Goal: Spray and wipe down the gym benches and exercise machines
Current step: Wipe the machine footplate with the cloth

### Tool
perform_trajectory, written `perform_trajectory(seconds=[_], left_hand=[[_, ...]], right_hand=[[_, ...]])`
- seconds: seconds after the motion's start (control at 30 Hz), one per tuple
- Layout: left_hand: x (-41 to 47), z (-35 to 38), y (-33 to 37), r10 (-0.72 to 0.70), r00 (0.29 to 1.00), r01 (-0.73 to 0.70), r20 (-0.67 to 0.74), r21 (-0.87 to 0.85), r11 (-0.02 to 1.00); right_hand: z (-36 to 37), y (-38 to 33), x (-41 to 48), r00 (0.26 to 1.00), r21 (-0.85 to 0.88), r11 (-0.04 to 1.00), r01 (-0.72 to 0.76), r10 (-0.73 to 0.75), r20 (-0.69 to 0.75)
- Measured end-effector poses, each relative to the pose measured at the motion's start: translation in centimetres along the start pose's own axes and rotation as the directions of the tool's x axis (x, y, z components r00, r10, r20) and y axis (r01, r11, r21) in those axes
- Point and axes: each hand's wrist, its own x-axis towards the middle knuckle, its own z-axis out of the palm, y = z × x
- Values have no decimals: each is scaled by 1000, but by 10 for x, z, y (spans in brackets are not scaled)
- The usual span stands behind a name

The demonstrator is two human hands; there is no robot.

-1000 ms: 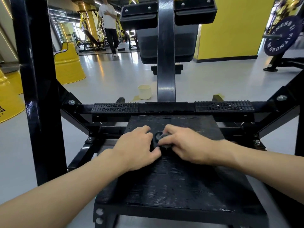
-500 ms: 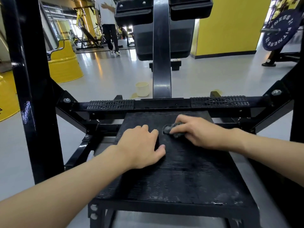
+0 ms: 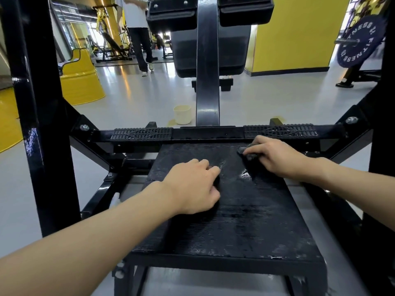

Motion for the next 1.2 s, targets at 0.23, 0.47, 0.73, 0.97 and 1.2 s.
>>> perform_trajectory(seconds=[0.23,0.47,0.73,0.97,1.2], left_hand=[[-1,2,6,8,999,-12,39,91,996],[-3,-1,13,-10,997,2,78,101,995],[-5,-1,15,-25,995,14,100,104,994],[-12,2,18,-41,992,35,118,50,998],[-12,0,22,-74,986,72,150,19,997]], right_hand=[[-5,-47,-40,961,103,966,238,-250,123],[-2,-1,-16,1000,-11,1000,-26,25,-11],[-8,10,-38,999,70,996,49,-49,3],[-9,-38,-76,988,104,986,127,-135,74],[-11,-12,-54,1000,18,999,29,-29,-11]])
